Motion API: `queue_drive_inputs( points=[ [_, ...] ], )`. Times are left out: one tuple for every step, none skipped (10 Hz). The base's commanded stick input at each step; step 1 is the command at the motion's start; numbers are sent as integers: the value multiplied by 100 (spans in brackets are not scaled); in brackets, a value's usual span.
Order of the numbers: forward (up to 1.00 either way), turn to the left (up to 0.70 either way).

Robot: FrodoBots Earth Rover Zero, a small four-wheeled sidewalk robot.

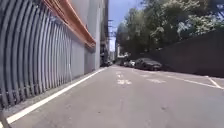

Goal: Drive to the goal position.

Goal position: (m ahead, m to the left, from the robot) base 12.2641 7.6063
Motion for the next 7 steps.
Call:
queue_drive_inputs(
  points=[
    [70, 0],
    [70, 0],
    [70, 0],
    [70, 0],
    [70, 0],
    [70, 0],
    [70, 0]
  ],
)
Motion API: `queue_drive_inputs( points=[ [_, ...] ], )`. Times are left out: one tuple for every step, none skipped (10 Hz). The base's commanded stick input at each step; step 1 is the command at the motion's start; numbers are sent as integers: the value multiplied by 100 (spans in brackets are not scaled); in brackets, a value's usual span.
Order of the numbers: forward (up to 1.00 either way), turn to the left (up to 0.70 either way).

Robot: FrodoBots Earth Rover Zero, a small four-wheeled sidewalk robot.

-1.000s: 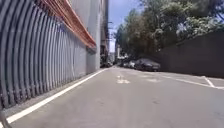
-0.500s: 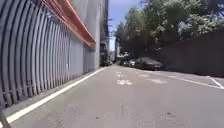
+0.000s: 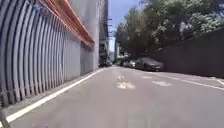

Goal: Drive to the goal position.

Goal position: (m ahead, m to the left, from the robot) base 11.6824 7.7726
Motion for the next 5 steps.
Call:
queue_drive_inputs(
  points=[
    [70, 0],
    [70, 0],
    [70, 0],
    [70, 0],
    [70, 0]
  ],
)
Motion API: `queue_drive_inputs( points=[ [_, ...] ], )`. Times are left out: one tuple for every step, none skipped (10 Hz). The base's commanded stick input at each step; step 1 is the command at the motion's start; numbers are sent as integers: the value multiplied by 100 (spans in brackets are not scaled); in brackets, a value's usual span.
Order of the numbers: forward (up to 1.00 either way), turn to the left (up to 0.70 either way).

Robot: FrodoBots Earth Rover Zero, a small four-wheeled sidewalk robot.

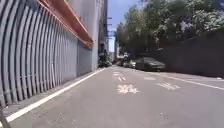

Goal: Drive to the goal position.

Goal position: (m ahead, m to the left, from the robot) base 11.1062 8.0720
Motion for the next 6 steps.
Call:
queue_drive_inputs(
  points=[
    [70, 0],
    [70, 0],
    [70, 0],
    [70, 0],
    [70, 0],
    [70, 0]
  ],
)
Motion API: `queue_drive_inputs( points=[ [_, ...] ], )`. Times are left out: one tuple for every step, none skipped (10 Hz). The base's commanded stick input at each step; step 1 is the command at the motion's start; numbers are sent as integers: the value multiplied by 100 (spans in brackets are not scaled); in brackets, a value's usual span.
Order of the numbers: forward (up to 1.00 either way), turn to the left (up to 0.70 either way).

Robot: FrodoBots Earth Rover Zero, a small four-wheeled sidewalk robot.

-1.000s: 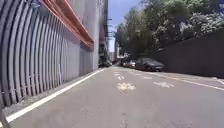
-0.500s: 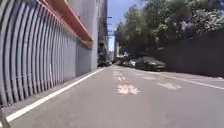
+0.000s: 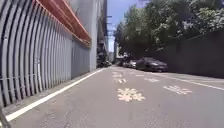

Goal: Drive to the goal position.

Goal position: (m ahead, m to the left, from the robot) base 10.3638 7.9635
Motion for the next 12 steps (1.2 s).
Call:
queue_drive_inputs(
  points=[
    [70, 0],
    [70, 0],
    [70, 0],
    [70, 0],
    [70, 0],
    [70, 0],
    [70, 0],
    [70, 0],
    [70, 0],
    [70, 0],
    [70, 0],
    [70, 0]
  ],
)
